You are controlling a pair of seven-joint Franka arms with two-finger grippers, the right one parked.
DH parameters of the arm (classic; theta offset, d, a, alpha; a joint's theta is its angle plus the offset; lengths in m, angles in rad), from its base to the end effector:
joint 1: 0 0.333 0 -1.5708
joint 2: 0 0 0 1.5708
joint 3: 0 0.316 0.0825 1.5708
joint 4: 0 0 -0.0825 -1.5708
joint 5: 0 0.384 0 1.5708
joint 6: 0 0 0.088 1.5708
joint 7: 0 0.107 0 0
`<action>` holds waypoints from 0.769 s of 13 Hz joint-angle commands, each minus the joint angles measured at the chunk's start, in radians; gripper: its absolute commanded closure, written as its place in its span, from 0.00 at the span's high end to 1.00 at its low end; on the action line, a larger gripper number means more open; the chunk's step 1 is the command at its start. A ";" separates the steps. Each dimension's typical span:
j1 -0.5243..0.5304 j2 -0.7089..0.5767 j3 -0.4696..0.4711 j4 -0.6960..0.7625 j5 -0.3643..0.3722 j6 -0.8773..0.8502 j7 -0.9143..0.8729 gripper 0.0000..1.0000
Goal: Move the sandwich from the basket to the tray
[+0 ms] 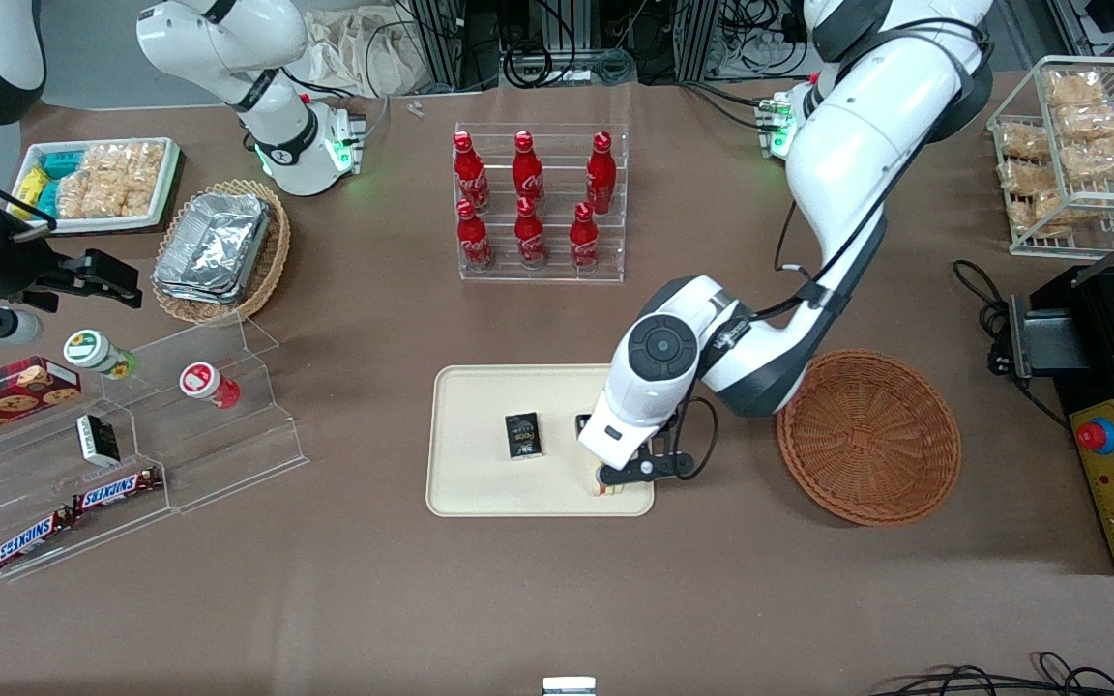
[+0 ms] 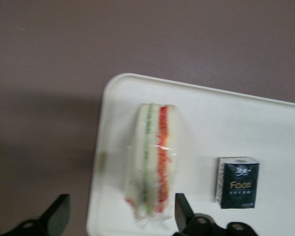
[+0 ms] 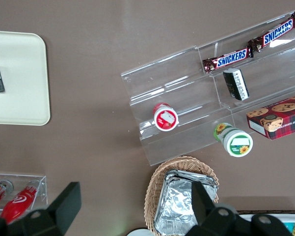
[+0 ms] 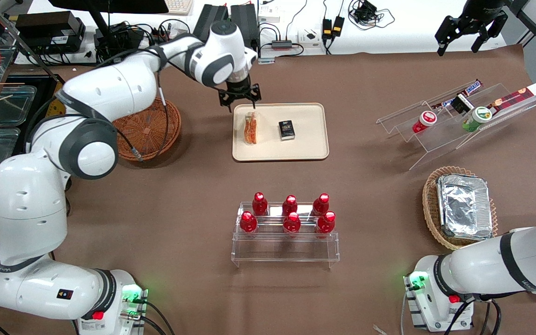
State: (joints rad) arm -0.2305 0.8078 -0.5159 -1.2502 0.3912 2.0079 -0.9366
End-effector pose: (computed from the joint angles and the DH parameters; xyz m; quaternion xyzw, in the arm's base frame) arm 0.6287 -0.4094 0.3219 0.9958 0.0886 0.0146 0.0195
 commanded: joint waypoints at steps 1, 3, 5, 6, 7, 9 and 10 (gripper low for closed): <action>0.065 -0.183 -0.001 -0.049 0.011 -0.170 -0.005 1.00; 0.159 -0.382 -0.006 -0.192 0.005 -0.182 0.014 1.00; 0.250 -0.571 -0.004 -0.334 -0.128 -0.184 0.115 1.00; 0.298 -0.661 -0.004 -0.415 -0.184 -0.173 0.151 1.00; 0.341 -0.726 -0.003 -0.464 -0.213 -0.173 0.154 1.00; 0.426 -0.785 0.000 -0.477 -0.273 -0.195 0.180 1.00; 0.477 -0.803 0.000 -0.475 -0.303 -0.213 0.233 1.00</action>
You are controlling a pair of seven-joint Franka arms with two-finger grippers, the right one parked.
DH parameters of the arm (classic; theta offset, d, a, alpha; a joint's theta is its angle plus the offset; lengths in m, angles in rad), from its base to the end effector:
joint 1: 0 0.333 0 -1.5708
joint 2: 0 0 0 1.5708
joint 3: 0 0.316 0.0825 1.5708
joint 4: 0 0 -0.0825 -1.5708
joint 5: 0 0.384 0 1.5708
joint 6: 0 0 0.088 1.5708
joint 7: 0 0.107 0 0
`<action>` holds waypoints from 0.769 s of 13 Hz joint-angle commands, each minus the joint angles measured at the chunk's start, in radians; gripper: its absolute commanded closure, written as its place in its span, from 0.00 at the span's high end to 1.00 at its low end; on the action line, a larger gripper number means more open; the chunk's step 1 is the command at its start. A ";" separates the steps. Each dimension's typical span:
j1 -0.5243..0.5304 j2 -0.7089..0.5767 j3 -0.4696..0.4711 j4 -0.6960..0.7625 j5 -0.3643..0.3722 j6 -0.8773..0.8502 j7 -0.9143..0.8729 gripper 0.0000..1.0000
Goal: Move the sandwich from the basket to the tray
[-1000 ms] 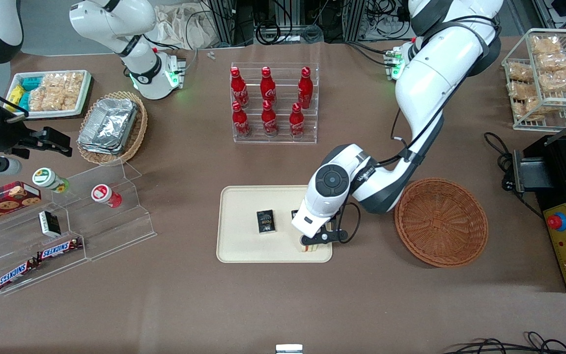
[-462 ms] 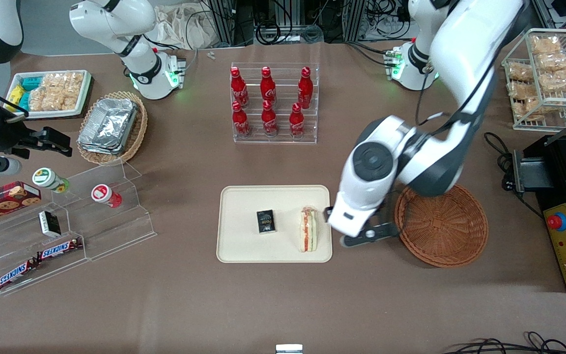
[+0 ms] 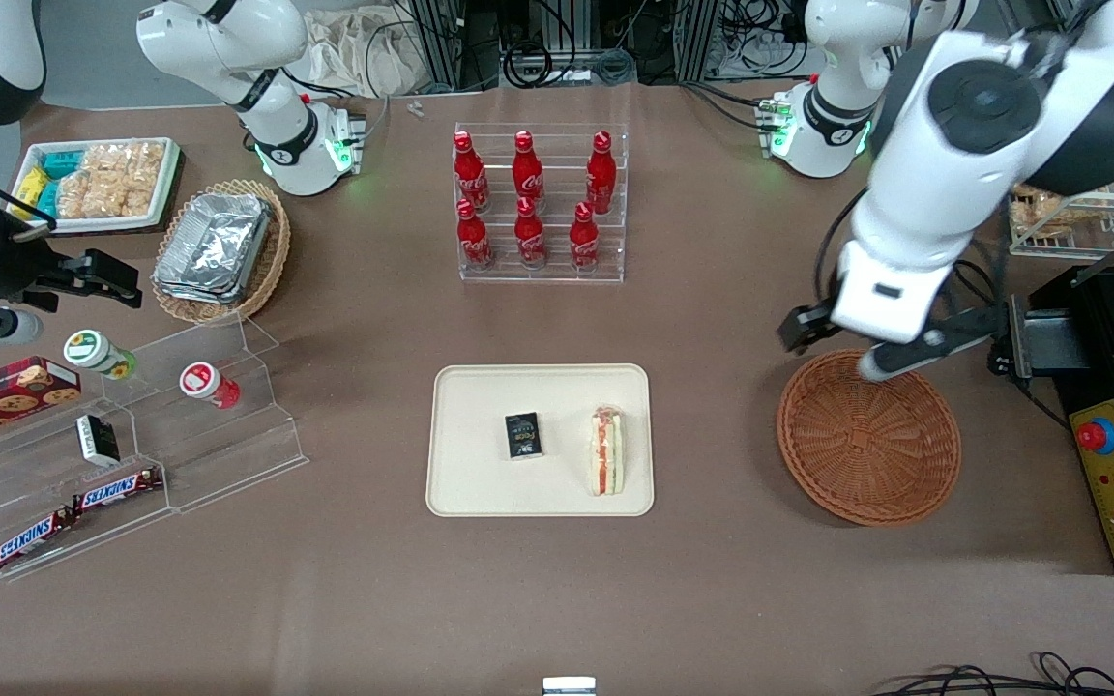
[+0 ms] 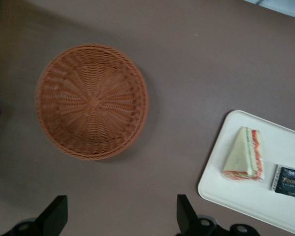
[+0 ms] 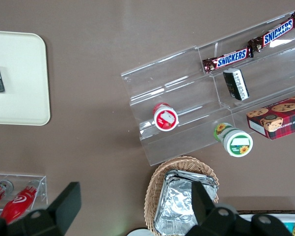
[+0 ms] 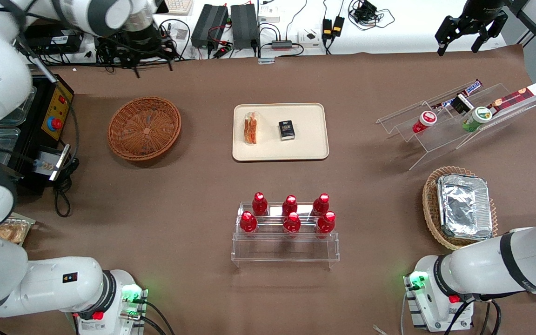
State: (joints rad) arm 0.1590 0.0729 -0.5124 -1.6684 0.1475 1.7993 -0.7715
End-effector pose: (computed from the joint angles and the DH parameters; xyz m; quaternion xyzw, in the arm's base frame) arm 0.5607 -0.1842 0.5624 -0.9788 -0.1943 -0.0576 0.0281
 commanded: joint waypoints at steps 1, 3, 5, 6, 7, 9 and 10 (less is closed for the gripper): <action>0.141 -0.090 -0.003 -0.059 -0.093 -0.015 0.115 1.00; 0.209 -0.114 -0.003 -0.057 -0.126 -0.070 0.200 1.00; 0.243 -0.119 -0.002 -0.056 -0.126 -0.087 0.274 1.00; 0.275 -0.114 -0.002 -0.054 -0.126 -0.084 0.332 1.00; 0.295 -0.110 -0.002 -0.054 -0.128 -0.083 0.412 1.00; 0.338 -0.098 0.000 -0.048 -0.153 -0.086 0.523 1.00; 0.323 -0.107 0.036 -0.054 -0.175 -0.080 0.559 1.00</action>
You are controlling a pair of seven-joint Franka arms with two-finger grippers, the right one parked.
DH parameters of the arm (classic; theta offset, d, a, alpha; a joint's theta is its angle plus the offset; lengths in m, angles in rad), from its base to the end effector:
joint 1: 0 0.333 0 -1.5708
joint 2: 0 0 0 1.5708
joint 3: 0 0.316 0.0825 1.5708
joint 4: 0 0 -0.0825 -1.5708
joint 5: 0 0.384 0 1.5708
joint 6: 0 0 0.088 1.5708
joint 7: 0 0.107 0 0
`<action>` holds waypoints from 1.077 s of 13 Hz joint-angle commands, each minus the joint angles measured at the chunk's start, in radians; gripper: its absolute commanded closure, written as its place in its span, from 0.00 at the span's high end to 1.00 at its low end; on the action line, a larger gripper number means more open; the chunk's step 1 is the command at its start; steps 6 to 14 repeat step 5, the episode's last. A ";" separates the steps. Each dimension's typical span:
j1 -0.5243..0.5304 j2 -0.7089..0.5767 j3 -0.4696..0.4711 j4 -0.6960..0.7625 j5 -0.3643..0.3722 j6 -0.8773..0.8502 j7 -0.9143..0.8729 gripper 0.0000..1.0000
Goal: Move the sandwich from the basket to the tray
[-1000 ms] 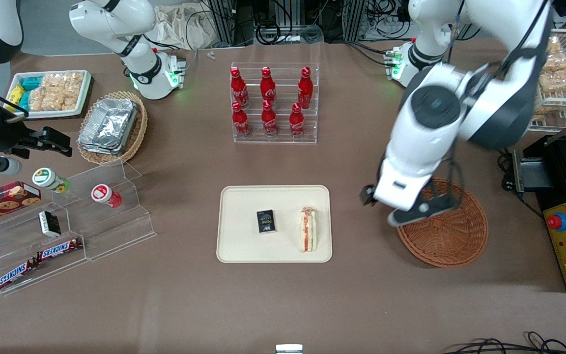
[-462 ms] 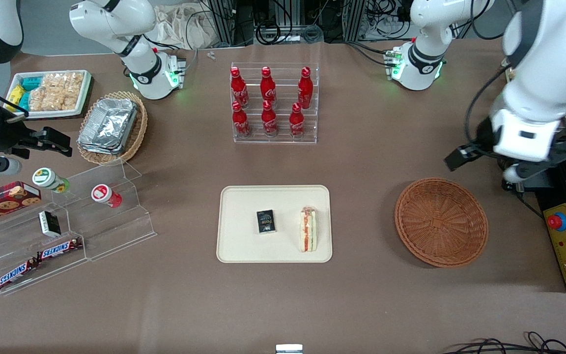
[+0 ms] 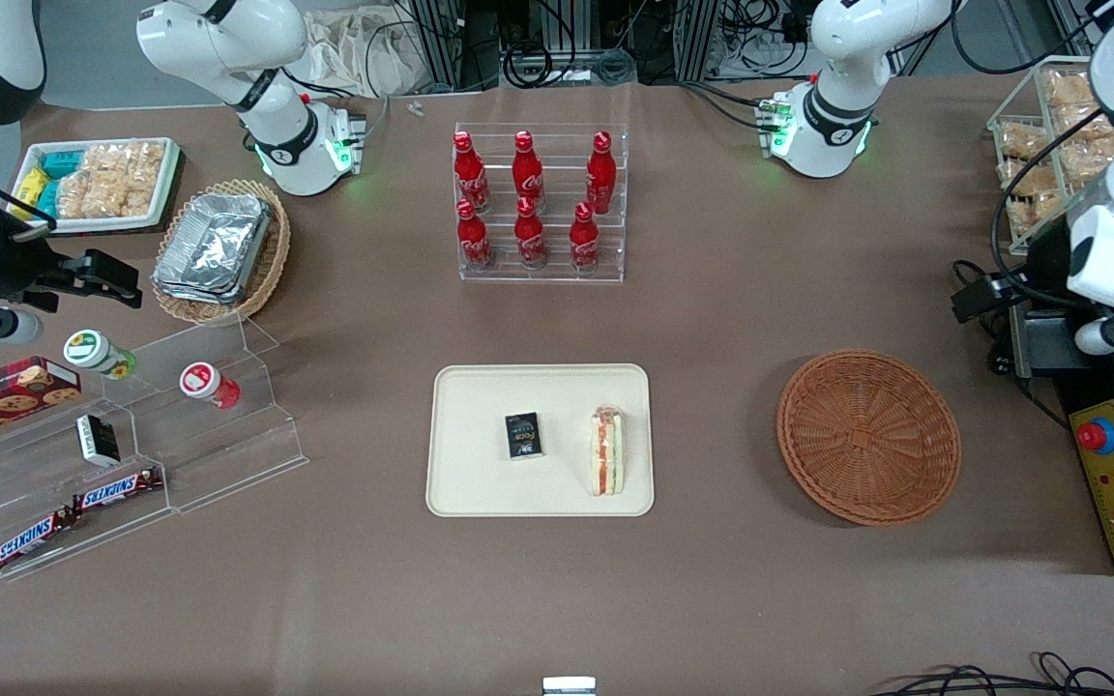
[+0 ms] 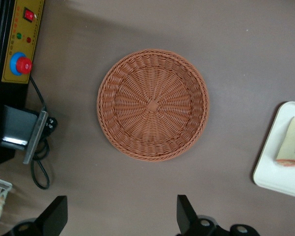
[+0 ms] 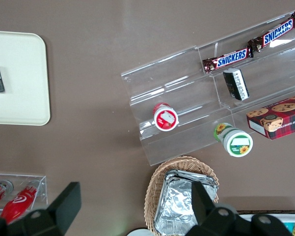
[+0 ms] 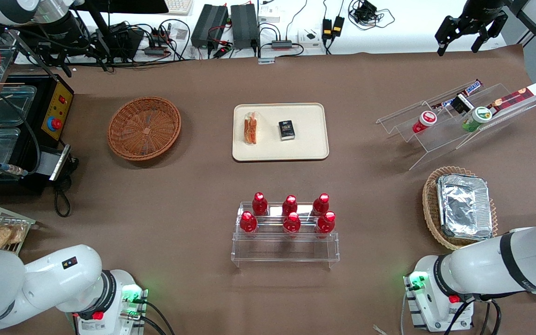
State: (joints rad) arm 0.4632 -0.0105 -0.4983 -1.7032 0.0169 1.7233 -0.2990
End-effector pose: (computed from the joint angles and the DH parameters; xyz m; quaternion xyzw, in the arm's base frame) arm 0.5616 -0.0194 0.5801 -0.9913 -0.1304 -0.0163 0.0083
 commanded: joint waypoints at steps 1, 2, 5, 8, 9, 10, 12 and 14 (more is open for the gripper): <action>-0.085 -0.019 0.115 -0.013 -0.049 -0.013 0.090 1.00; -0.200 -0.008 0.268 -0.012 -0.057 -0.016 0.103 1.00; -0.489 0.033 0.562 -0.004 -0.051 -0.017 0.132 1.00; -0.489 0.033 0.562 -0.004 -0.051 -0.017 0.132 1.00; -0.489 0.033 0.562 -0.004 -0.051 -0.017 0.132 1.00; -0.489 0.033 0.562 -0.004 -0.051 -0.017 0.132 1.00; -0.489 0.033 0.562 -0.004 -0.051 -0.017 0.132 1.00; -0.489 0.033 0.562 -0.004 -0.051 -0.017 0.132 1.00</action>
